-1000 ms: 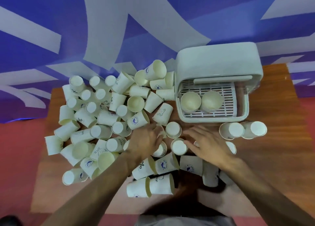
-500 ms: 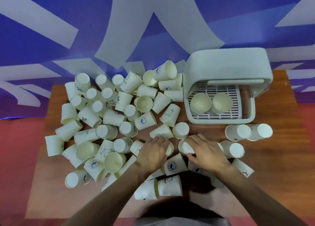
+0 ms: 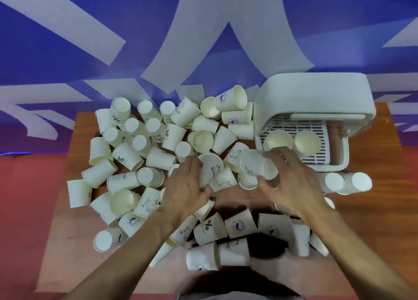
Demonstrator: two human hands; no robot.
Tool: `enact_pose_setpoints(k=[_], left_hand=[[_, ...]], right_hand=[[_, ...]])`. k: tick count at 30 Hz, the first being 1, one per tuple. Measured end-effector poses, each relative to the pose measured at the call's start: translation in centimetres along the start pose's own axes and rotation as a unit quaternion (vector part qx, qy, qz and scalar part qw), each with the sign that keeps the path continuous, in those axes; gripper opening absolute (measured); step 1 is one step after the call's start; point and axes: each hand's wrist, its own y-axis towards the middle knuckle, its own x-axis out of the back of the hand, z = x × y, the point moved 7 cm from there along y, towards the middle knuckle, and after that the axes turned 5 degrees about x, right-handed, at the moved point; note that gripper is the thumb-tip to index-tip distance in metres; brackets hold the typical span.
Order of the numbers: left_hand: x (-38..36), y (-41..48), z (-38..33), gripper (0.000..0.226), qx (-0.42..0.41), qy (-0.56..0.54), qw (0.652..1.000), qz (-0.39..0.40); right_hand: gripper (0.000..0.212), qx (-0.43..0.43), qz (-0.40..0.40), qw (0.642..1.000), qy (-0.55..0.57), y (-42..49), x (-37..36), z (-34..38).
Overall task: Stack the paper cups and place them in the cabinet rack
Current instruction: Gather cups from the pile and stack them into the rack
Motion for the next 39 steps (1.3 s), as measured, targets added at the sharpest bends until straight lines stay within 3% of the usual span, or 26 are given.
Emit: enact_pose_setpoints(k=[6, 11, 13, 16, 18, 22, 26, 31, 34, 39], left_hand=[[-2.8, 0.8, -1.9, 0.053, 0.018, 0.051, 0.997, 0.051], [-4.5, 1.3, -2.6, 0.07, 0.02, 0.052, 0.997, 0.059], [-4.9, 1.6, -2.5, 0.067, 0.024, 0.058, 0.996, 0.066], [-5.6, 2.1, -2.2, 0.048, 0.038, 0.039, 0.996, 0.069], [-6.3, 2.4, -1.8, 0.04, 0.058, 0.008, 0.995, 0.077], [-7.3, 3.2, -1.4, 0.047, 0.068, -0.014, 0.994, 0.081], [-7.1, 4.0, -1.2, 0.023, 0.11, -0.048, 0.99, 0.074], [-7.4, 4.1, -2.4, 0.048, 0.076, 0.021, 0.994, 0.07], [-7.6, 4.6, -2.2, 0.045, 0.098, 0.037, 0.993, 0.056], [-7.5, 5.1, -1.9, 0.027, 0.14, -0.076, 0.985, 0.062]], right_hand=[[0.055, 0.008, 0.084, 0.996, 0.021, -0.4, -3.4, 0.2], [0.095, -0.029, 0.13, 0.991, 0.014, -0.6, -3.8, 0.0], [0.106, -0.04, 0.162, 0.986, -0.001, -0.7, -4.1, 0.0], [0.089, -0.034, 0.203, 0.978, -0.017, -1.1, -5.4, -0.2], [0.073, -0.024, 0.195, 0.98, -0.016, -1.1, -5.9, -0.3], [0.069, -0.007, 0.176, 0.984, 0.008, -1.3, -6.2, -0.3], [0.048, 0.008, 0.146, 0.988, 0.04, -1.3, -5.9, -0.2], [0.011, 0.019, 0.089, 0.992, 0.088, -1.5, -4.9, 0.0], [0.013, 0.0, 0.056, 0.992, 0.114, -2.0, -4.0, -0.5], [0.027, -0.018, -0.024, 0.987, 0.157, -2.7, -1.2, -2.1]])
